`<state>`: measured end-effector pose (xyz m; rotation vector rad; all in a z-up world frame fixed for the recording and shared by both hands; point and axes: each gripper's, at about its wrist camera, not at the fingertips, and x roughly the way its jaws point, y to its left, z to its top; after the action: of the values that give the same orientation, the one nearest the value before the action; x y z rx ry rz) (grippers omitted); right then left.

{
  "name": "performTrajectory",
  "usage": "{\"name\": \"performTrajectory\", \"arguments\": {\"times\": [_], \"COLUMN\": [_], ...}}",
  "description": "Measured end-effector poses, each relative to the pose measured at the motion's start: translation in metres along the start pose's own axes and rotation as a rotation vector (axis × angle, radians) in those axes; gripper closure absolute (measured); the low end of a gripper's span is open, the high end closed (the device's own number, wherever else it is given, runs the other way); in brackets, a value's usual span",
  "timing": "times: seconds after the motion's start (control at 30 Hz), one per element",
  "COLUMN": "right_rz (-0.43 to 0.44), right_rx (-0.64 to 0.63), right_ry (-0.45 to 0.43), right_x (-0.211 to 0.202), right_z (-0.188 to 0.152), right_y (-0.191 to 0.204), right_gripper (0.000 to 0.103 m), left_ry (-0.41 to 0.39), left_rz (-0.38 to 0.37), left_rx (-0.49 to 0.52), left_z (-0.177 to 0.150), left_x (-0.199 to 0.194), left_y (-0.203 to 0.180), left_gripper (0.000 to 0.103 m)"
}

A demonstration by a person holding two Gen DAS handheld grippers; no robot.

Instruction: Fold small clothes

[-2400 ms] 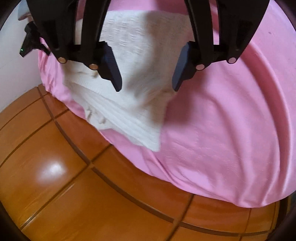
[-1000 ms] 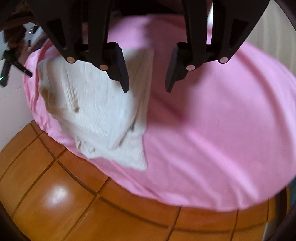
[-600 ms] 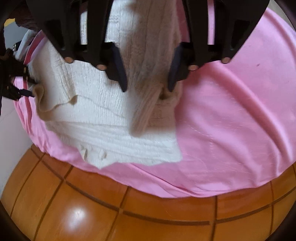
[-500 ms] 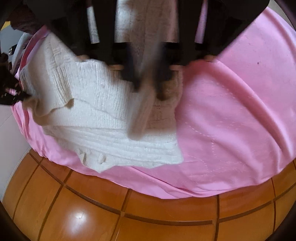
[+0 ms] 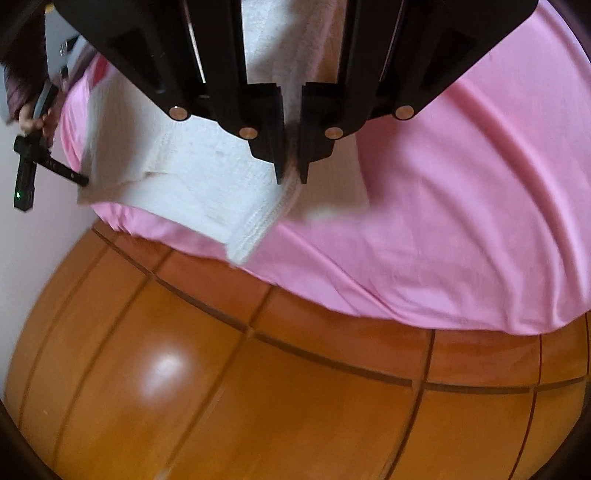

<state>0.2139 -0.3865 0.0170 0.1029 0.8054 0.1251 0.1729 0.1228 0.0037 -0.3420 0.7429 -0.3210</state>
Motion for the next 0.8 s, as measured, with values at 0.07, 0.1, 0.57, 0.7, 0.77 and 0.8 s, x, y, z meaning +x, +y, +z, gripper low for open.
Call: {"name": "performTrajectory", "arguments": {"times": [0.07,0.1,0.57,0.7,0.77,0.8], "right_rz": [-0.01,-0.012,-0.197,-0.108,-0.033,-0.009], "right_rx": [0.075,0.096,0.157,0.12,0.095,0.083], "right_ry": [0.008,0.018,0.105,0.013,0.035,0.057], "right_x": [0.028,0.038,0.13,0.098,0.099,0.104], "right_z": [0.015,0.018,-0.001,0.008,0.007,0.005], "right_y": [-0.015,-0.02,-0.037,-0.009,0.012,0.023], "right_gripper": [0.098,0.098,0.063,0.049,0.049,0.049], "left_ry": [0.012,0.022,0.123,0.077,0.097,0.108], "left_rz": [0.017,0.037,0.326,0.163,0.116,0.103], "left_rx": [-0.009,-0.017,-0.083,0.041,0.118,0.155], "left_z": [0.018,0.026,0.026,0.022,0.016,0.013], "left_x": [0.02,0.032,0.118,0.096,0.1,0.103], "left_y": [0.001,0.002,0.022,-0.013,-0.034,-0.043], "left_gripper": [0.098,0.098,0.077,0.075,0.073,0.071]}}
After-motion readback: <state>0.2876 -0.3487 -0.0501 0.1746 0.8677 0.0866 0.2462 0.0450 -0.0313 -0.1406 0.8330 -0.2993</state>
